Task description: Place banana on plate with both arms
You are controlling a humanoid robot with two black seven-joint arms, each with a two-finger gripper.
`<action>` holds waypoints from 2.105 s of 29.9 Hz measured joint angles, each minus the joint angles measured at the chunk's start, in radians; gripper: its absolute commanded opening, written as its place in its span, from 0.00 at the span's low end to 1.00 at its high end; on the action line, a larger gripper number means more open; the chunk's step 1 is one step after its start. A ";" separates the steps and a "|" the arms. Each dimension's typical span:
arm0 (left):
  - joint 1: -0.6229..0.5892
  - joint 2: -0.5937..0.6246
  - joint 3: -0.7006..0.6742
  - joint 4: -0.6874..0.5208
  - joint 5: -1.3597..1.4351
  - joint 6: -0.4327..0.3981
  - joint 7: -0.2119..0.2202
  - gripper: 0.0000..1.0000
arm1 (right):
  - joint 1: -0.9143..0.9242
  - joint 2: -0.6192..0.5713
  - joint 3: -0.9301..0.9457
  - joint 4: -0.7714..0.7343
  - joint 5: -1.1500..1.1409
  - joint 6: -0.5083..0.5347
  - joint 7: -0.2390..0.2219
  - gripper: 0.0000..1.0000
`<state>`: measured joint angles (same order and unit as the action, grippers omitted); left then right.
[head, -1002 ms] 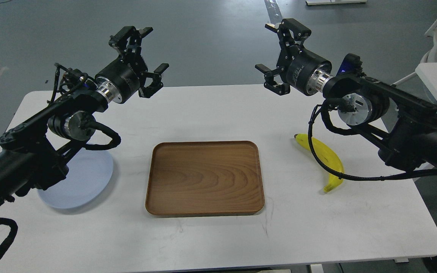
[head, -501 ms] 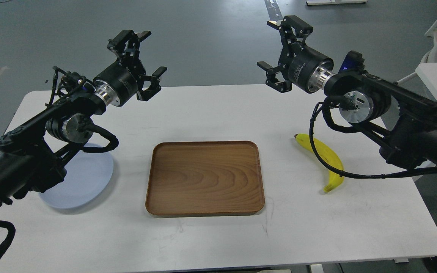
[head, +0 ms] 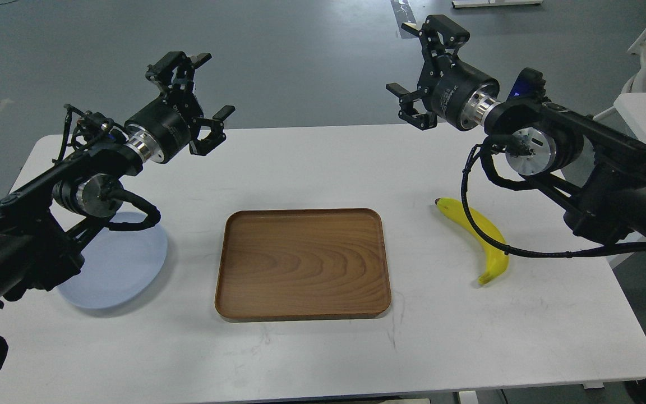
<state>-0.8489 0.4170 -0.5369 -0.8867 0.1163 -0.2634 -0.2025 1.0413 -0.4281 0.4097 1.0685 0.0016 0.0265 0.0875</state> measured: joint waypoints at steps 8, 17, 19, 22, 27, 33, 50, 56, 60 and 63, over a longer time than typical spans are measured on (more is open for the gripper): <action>0.000 -0.001 0.000 0.002 -0.001 0.009 0.001 0.98 | 0.002 0.002 -0.002 0.000 0.001 0.001 -0.001 1.00; -0.012 -0.009 0.011 0.005 0.019 0.038 -0.005 0.98 | 0.002 0.003 -0.002 0.003 0.002 -0.002 -0.007 1.00; -0.022 -0.012 0.019 0.001 0.052 0.049 -0.010 0.98 | 0.002 0.003 -0.003 0.004 0.002 -0.003 -0.011 1.00; -0.057 -0.014 0.032 -0.004 0.181 0.108 -0.014 0.98 | 0.002 0.003 -0.003 0.004 0.002 -0.004 -0.013 1.00; -0.100 -0.001 0.087 -0.031 0.632 0.307 -0.021 0.98 | 0.001 0.005 -0.003 0.002 0.002 -0.005 -0.014 1.00; -0.088 0.080 0.153 -0.056 1.068 0.377 -0.029 0.98 | 0.028 -0.006 -0.002 0.007 0.002 -0.002 -0.014 1.00; 0.011 0.418 0.485 -0.053 1.258 0.468 -0.188 0.98 | 0.193 0.004 -0.005 0.000 0.002 -0.002 -0.012 1.00; 0.116 0.442 0.488 -0.049 1.262 0.568 -0.204 0.98 | 0.237 0.005 -0.012 -0.002 0.003 -0.003 -0.012 1.00; 0.158 0.474 0.488 -0.048 1.258 0.572 -0.204 0.97 | 0.237 0.001 -0.012 0.000 0.003 -0.004 -0.012 1.00; 0.181 0.482 0.488 -0.039 1.255 0.573 -0.204 0.97 | 0.234 -0.003 -0.012 0.002 0.003 -0.003 -0.011 1.00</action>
<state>-0.6676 0.8990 -0.0492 -0.9257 1.3712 0.3101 -0.4063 1.2750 -0.4314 0.3972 1.0703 0.0046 0.0230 0.0768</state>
